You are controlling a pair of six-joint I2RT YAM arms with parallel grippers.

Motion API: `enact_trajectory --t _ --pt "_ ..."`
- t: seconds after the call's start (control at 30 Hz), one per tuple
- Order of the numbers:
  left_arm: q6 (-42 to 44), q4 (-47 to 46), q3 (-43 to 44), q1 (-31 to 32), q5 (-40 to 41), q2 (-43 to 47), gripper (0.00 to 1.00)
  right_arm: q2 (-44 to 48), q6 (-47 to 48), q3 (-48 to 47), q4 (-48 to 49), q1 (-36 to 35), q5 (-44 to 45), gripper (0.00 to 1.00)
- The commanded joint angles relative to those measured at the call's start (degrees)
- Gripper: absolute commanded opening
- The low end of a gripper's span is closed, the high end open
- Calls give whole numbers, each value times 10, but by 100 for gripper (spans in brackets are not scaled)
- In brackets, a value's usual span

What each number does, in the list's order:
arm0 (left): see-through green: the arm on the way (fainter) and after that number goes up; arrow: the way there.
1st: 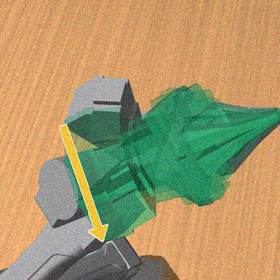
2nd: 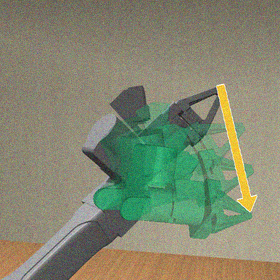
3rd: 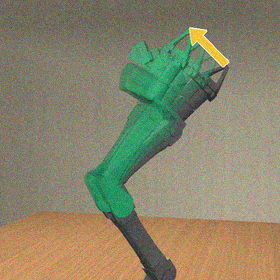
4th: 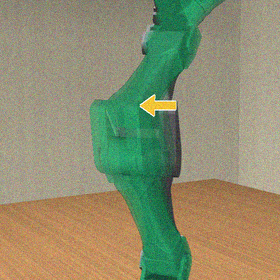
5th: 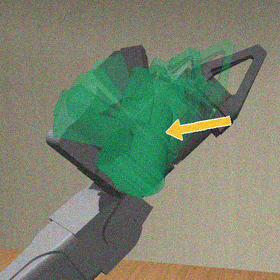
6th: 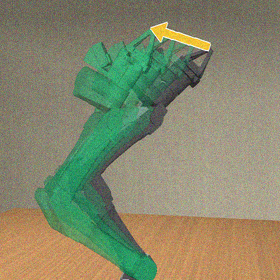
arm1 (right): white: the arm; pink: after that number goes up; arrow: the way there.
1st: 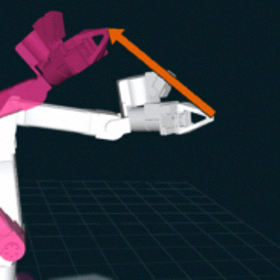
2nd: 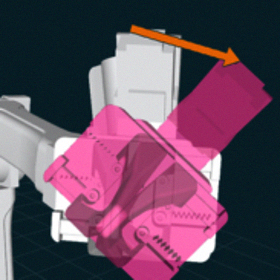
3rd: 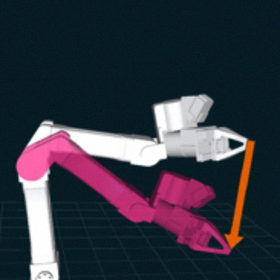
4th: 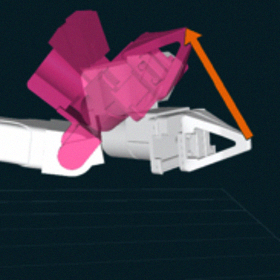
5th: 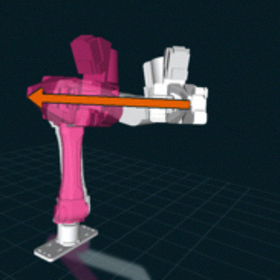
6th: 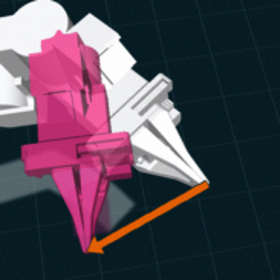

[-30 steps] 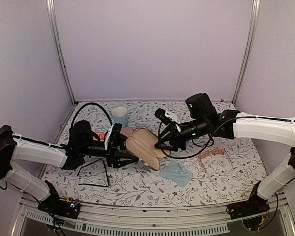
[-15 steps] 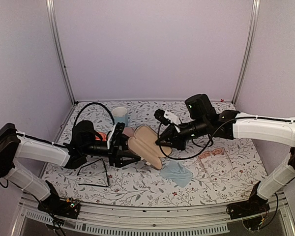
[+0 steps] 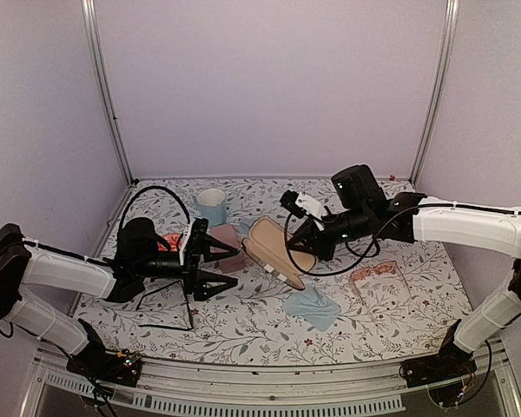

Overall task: Organize the sunglasses
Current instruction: Place the sunglasses case at the center of the board.

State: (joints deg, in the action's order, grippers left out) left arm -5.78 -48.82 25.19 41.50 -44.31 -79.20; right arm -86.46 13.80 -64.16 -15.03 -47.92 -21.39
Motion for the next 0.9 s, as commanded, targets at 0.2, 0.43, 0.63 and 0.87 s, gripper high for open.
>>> enact_trajectory --t 0.2,0.43,0.63,0.87 --pt "23 17 -63 -40 88 107 93 -30 36 -23 -43 25 146 3" --pt "42 51 -78 -45 190 177 95 -143 84 -113 -79 28 227 3" --pt "49 79 -82 -46 231 212 95 -239 135 -197 -123 29 243 6" --pt "53 84 -85 -47 256 226 96 -314 185 -256 -164 28 272 10"
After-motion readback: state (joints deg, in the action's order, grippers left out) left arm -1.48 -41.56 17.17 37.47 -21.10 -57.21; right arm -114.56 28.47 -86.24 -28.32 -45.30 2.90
